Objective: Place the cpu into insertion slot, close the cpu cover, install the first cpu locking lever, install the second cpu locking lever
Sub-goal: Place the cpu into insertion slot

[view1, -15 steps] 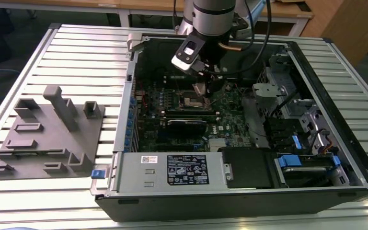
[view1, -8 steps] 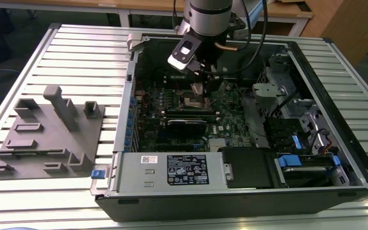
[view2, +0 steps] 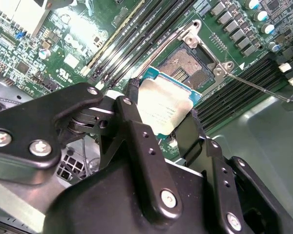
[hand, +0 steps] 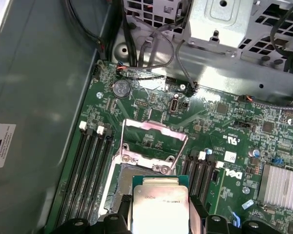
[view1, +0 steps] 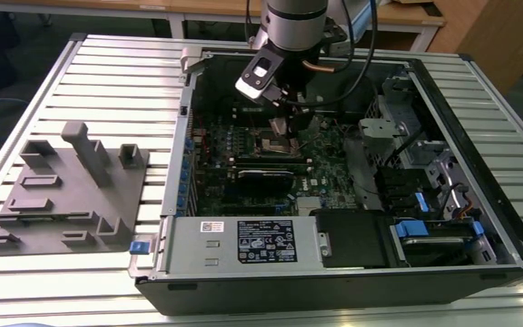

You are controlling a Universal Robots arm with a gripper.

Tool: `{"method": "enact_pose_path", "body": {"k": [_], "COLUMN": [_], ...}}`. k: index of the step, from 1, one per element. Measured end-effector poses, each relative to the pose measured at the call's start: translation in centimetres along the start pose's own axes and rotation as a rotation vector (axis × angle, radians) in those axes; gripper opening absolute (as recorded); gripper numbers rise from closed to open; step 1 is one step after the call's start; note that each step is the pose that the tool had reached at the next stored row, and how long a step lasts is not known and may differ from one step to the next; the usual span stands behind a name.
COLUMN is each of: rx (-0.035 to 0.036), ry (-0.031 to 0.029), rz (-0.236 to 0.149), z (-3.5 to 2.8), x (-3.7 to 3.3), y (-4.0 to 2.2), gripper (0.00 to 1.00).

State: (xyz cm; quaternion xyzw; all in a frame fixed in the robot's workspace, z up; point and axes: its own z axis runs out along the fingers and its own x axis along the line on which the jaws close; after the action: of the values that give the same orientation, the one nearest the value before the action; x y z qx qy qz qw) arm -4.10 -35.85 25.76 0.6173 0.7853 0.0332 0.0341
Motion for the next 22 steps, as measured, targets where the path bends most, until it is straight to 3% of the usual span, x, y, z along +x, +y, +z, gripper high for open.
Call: {"method": "enact_pose_path", "body": {"k": [22], "rx": [0.0001], "ry": [-0.0011], "rz": [0.012], "z": [-0.01], "x": [0.03], "y": [-0.14], "gripper": [0.54]}}
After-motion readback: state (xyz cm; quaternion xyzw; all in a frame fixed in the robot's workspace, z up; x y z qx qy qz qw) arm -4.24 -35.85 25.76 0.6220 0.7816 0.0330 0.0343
